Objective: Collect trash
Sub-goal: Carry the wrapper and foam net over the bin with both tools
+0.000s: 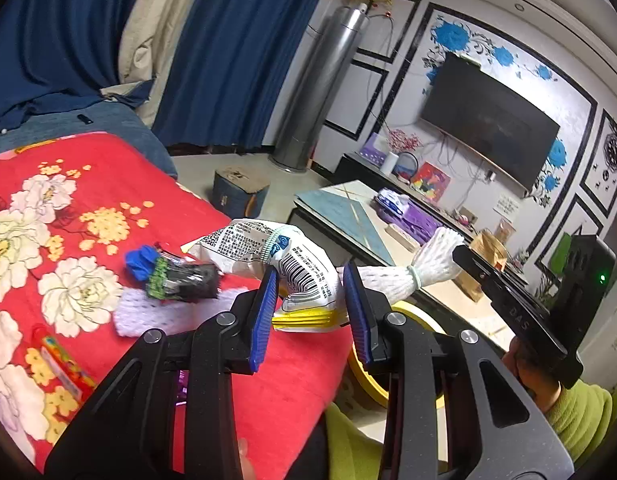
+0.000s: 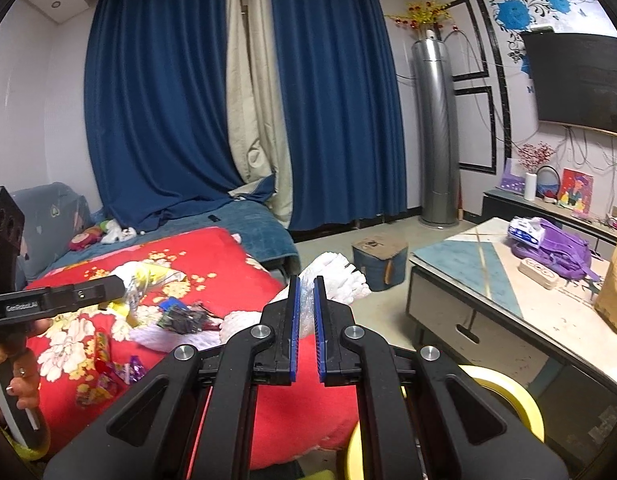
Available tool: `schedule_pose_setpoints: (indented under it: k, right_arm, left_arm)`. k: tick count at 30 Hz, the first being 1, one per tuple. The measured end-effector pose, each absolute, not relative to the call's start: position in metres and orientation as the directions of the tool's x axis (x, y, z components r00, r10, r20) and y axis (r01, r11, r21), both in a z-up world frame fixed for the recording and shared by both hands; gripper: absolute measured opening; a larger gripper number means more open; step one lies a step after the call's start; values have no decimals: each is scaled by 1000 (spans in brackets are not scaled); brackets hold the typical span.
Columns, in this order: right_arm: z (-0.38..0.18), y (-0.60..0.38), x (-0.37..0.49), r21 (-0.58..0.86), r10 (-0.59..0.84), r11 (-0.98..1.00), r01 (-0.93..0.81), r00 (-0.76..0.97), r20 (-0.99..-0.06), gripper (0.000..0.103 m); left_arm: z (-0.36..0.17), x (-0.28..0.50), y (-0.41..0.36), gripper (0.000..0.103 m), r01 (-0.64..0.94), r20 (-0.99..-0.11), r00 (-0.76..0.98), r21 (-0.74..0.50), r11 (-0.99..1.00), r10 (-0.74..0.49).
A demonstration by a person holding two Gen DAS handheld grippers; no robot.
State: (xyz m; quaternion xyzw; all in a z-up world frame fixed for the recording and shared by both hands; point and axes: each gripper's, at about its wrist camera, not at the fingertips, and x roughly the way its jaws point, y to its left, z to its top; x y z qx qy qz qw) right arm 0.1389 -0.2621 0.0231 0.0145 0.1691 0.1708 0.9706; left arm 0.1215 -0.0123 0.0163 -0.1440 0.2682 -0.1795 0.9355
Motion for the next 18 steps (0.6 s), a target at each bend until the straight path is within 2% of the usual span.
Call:
schedule_pose_setpoints:
  k: [18]
  right_arm:
    - [-11, -338, 131, 68, 145, 989, -128, 905, -400, 7]
  left_arm:
    - [-9, 120, -89, 27, 401, -515, 691, -311, 862, -507]
